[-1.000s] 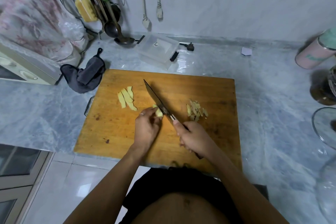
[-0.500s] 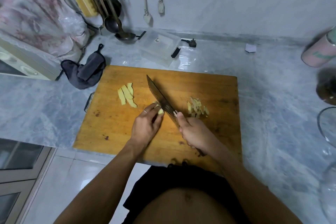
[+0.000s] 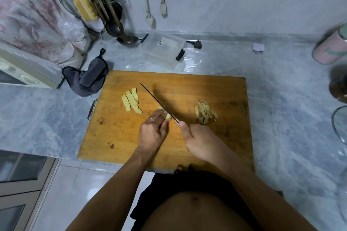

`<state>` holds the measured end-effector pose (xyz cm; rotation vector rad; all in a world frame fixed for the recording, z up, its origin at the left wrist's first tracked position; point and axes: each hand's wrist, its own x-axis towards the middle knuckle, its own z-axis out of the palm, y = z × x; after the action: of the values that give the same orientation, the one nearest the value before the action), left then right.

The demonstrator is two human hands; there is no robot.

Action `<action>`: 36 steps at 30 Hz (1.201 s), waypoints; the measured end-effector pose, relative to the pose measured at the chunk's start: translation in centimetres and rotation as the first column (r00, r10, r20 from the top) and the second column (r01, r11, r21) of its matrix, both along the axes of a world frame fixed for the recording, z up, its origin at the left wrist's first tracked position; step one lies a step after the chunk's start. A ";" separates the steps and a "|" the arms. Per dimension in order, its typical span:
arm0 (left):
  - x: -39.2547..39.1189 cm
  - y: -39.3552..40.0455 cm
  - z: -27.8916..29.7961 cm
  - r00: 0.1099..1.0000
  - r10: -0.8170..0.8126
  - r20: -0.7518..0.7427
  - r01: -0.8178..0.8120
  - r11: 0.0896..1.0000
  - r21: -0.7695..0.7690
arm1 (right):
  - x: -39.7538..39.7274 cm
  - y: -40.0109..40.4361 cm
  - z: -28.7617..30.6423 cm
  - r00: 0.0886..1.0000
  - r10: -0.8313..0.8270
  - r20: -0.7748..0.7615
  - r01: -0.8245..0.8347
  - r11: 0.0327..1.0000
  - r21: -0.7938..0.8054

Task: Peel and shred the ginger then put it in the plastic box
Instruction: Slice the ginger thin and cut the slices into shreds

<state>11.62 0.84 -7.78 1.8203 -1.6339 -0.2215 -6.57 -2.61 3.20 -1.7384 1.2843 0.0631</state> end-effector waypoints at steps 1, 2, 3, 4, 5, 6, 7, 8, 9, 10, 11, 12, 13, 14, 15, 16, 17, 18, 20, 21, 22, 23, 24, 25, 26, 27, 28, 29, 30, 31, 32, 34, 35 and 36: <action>-0.1 0.0 0.0 1.000 0.003 -0.016 -0.003 1.000 -0.003 | 0.1 -0.1 -0.1 1.000 0.009 -0.006 -0.009 1.000 -0.004; -0.1 0.0 -0.1 1.000 0.007 -0.030 -0.008 1.000 -0.009 | 0.2 -0.2 -0.1 1.000 0.016 -0.007 -0.016 1.000 -0.005; -0.2 -0.1 -0.1 0.999 0.015 -0.037 -0.016 1.000 -0.021 | 0.3 -0.2 -0.1 1.000 0.017 -0.005 -0.017 1.000 -0.003; -0.2 0.0 -0.2 0.999 0.024 -0.038 -0.026 0.999 -0.034 | 0.3 -0.1 0.0 1.000 0.015 -0.002 -0.015 1.000 -0.001; -0.3 0.0 -0.2 0.999 0.032 -0.034 -0.034 0.998 -0.047 | 0.3 -0.1 0.1 1.000 0.015 0.002 -0.015 1.000 -0.001; -0.4 0.0 -0.3 0.999 0.039 -0.029 -0.040 0.998 -0.052 | 0.3 0.0 0.3 1.000 0.017 0.007 -0.017 1.000 -0.003; -0.4 -0.1 -0.4 0.999 0.044 -0.024 -0.046 0.998 -0.052 | 0.4 0.2 0.4 1.000 0.019 0.010 -0.019 1.000 -0.005; -0.5 -0.1 -0.4 0.999 0.049 -0.021 -0.050 0.997 -0.050 | 0.5 0.3 0.4 1.000 0.020 0.012 -0.020 1.000 -0.008; -0.5 0.0 -0.6 0.998 0.054 -0.023 -0.055 0.997 -0.045 | 0.6 0.4 0.5 1.000 0.018 0.011 -0.018 1.000 -0.006; -0.5 0.1 -0.6 0.998 0.062 -0.027 -0.063 0.997 -0.039 | 0.7 0.6 0.5 1.000 0.016 0.009 -0.016 1.000 -0.006; -0.6 0.1 -0.7 0.997 0.070 -0.034 -0.072 0.997 -0.035 | 0.8 0.7 0.6 1.000 0.012 0.007 -0.012 1.000 -0.006; -0.6 0.1 -0.7 0.996 0.079 -0.044 -0.081 0.996 -0.035 | 0.8 0.8 0.7 1.000 0.008 0.010 -0.008 1.000 -0.008; -0.6 0.1 -0.7 0.995 0.088 -0.055 -0.090 0.995 -0.037 | 0.8 0.8 0.8 1.000 0.005 0.016 -0.005 1.000 -0.006; -0.6 0.0 -0.8 0.994 0.093 -0.064 -0.096 0.995 -0.040 | 0.9 0.8 1.0 1.000 0.007 0.021 -0.006 1.000 -0.006; -0.7 0.0 -0.8 0.993 0.094 -0.072 -0.097 0.994 -0.044 | 0.9 0.7 1.1 1.000 0.007 0.020 -0.007 1.000 -0.005; -0.8 0.0 -0.8 0.993 0.093 -0.078 -0.097 0.994 -0.048 | 0.8 0.5 1.2 1.000 0.005 0.013 -0.005 1.000 -0.001; -0.8 0.0 -0.9 0.992 0.092 -0.083 -0.096 0.994 -0.052 | 0.9 0.4 1.2 1.000 0.004 0.006 -0.004 1.000 0.006; -0.8 -0.1 -0.9 0.992 0.092 -0.090 -0.097 0.994 -0.054 | 0.9 0.3 1.2 1.000 0.005 0.003 -0.005 1.000 0.011; -0.9 -0.1 -0.9 0.989 0.101 -0.106 -0.107 0.993 -0.052 | 1.0 0.2 0.9 1.000 0.010 -0.006 -0.010 1.000 0.021; -0.9 0.0 -1.0 0.988 0.107 -0.107 -0.113 0.992 -0.057 | 1.0 0.2 0.7 1.000 0.013 -0.010 -0.012 1.000 0.024; -1.0 0.0 -1.0 0.988 0.113 -0.104 -0.121 0.990 -0.066 | 1.0 0.1 0.6 1.000 0.013 -0.014 -0.012 0.999 0.030; -1.0 0.0 -1.2 0.988 0.120 -0.102 -0.128 0.989 -0.074 | 1.0 0.1 0.5 1.000 0.009 -0.017 -0.008 0.999 0.040; -1.1 -0.1 -1.2 0.987 0.125 -0.101 -0.133 0.988 -0.079 | 1.0 0.0 0.4 1.000 0.005 -0.019 -0.004 0.999 0.051; -1.2 -0.1 -1.2 0.986 0.128 -0.104 -0.137 0.987 -0.079 | 1.0 -0.1 0.4 1.000 0.002 -0.022 -0.001 0.998 0.061; -1.2 -0.1 -1.3 0.986 0.128 -0.107 -0.136 0.988 -0.078 | 1.0 -0.1 0.4 1.000 0.001 -0.029 0.001 0.998 0.070; -1.2 -0.1 -1.4 0.986 0.126 -0.107 -0.134 0.988 -0.078 | 1.0 -0.1 0.4 0.999 -0.001 -0.035 0.004 0.997 0.077; -1.1 -0.1 -1.4 0.986 0.125 -0.106 -0.134 0.988 -0.078 | 0.9 -0.2 0.4 0.999 -0.005 -0.037 0.008 0.996 0.084; -1.1 -0.1 -1.4 0.986 0.127 -0.105 -0.136 0.988 -0.078 | 0.9 -0.2 0.4 0.999 -0.008 -0.035 0.011 0.996 0.086; -1.2 -0.1 -1.4 0.986 0.129 -0.106 -0.137 0.987 -0.078 | 1.0 -0.2 0.4 0.999 -0.009 -0.033 0.012 0.996 0.087; -1.2 -0.1 -1.4 0.986 0.129 -0.106 -0.138 0.987 -0.078 | 1.1 -0.3 0.4 0.999 -0.009 -0.031 0.012 0.996 0.086; -1.3 -0.1 -1.3 0.986 0.133 -0.103 -0.141 0.987 -0.080 | 1.2 -0.4 0.2 0.999 -0.009 -0.033 0.012 0.997 0.081; -1.4 -0.2 -1.2 0.986 0.138 -0.095 -0.146 0.985 -0.087 | 1.7 -0.7 -0.2 0.999 -0.017 -0.049 0.020 0.999 0.051; -1.7 -0.3 -1.2 0.985 0.140 -0.099 -0.148 0.985 -0.087 | 1.8 -0.9 -0.3 0.998 -0.024 -0.060 0.027 0.999 0.038; -1.6 -0.2 -1.2 0.983 0.151 -0.103 -0.159 0.984 -0.081 | 2.2 -1.0 -0.5 0.998 -0.019 -0.064 0.021 0.999 0.036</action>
<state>10.07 0.61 -8.93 1.8302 -1.4066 -0.1621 -4.36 -3.65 2.72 -1.7036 1.3383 0.1309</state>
